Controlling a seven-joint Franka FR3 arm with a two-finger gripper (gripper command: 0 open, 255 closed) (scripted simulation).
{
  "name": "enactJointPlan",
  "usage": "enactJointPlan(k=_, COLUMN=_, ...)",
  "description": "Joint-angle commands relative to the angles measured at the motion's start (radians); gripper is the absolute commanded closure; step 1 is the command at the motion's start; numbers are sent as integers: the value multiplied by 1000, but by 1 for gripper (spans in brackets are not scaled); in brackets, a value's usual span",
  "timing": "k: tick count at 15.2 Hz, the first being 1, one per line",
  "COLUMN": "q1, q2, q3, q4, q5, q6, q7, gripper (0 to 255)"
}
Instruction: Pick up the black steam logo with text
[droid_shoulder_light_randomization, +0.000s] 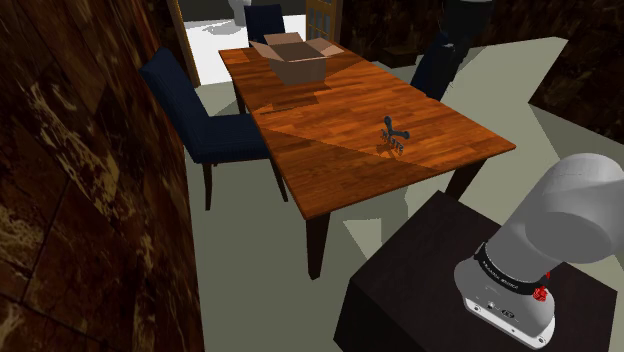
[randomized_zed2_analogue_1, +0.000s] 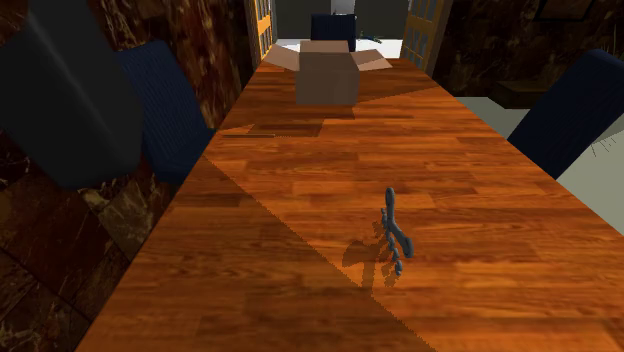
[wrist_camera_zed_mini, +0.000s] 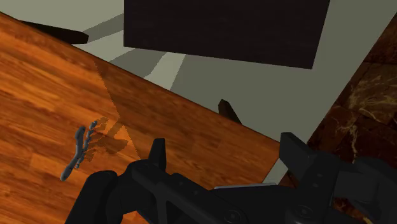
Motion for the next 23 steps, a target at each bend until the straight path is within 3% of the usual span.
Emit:
enactJointPlan(k=1, q1=0, q2=0, q3=0, q4=0, q5=0, q6=0, q7=0, gripper=0)
enactJointPlan(k=12, q1=-87, q2=208, q3=-135, q4=-117, q5=-64, q6=384, q7=-11, gripper=0)
enactJointPlan(k=23, q1=-140, q2=552, q3=-275, q4=-76, q5=-44, q6=744, q7=-52, gripper=0)
